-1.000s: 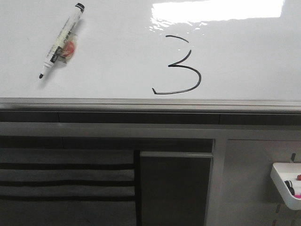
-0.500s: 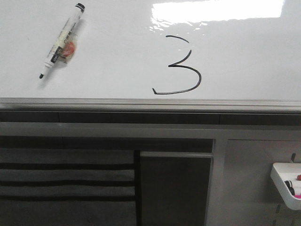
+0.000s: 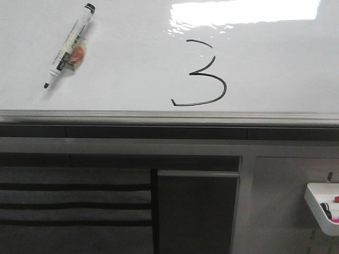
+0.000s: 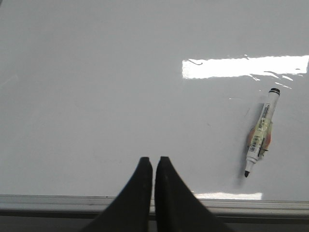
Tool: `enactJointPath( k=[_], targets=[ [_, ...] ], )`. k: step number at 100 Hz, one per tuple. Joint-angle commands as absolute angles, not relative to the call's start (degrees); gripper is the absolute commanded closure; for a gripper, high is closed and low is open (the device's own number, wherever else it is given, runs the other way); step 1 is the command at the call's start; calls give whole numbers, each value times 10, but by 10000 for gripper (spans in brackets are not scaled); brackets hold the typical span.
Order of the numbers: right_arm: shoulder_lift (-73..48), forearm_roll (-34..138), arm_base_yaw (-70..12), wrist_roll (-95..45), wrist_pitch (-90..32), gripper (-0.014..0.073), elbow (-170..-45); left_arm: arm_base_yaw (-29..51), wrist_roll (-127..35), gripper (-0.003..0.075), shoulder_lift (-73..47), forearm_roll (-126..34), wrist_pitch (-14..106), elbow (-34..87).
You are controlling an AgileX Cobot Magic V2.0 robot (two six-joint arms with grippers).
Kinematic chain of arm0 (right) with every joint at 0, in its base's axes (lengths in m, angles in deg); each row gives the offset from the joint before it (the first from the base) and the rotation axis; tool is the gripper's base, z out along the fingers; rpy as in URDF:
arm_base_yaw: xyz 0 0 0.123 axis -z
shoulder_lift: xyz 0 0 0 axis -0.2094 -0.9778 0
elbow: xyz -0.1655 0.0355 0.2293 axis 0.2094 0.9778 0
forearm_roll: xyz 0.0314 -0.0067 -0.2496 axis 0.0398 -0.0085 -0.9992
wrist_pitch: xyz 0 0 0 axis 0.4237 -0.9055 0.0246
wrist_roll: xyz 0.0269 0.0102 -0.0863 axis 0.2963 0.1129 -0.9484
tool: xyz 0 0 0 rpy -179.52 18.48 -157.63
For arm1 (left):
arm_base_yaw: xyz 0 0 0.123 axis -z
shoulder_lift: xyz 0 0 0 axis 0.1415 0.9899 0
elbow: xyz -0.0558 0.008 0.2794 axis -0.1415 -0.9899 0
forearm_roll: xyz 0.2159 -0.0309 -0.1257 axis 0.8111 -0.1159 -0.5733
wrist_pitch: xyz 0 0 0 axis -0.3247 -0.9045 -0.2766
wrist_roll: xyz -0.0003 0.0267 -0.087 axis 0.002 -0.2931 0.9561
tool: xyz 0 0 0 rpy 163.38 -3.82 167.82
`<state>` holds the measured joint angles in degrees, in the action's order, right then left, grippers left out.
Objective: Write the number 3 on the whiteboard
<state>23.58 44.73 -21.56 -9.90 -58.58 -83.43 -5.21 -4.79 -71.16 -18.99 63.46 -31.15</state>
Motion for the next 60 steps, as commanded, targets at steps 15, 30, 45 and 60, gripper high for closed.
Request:
enactJointPath(
  k=[15, 30, 45, 60],
  targets=[
    [236, 449, -213, -100, -546, 668, -845, -54, -43, 738, -729, -191, 681, -314],
    [293, 451, -194, -99, -490, 668, -799, -54, -43, 738, -729, -191, 681, -314],
    [368, 485, -156, -99, -355, 668, -677, -54, -43, 738, -729, -191, 681, -314],
    [428, 516, -130, -99, -274, 668, -570, -54, -43, 738, -729, -191, 681, -314]
  ],
)
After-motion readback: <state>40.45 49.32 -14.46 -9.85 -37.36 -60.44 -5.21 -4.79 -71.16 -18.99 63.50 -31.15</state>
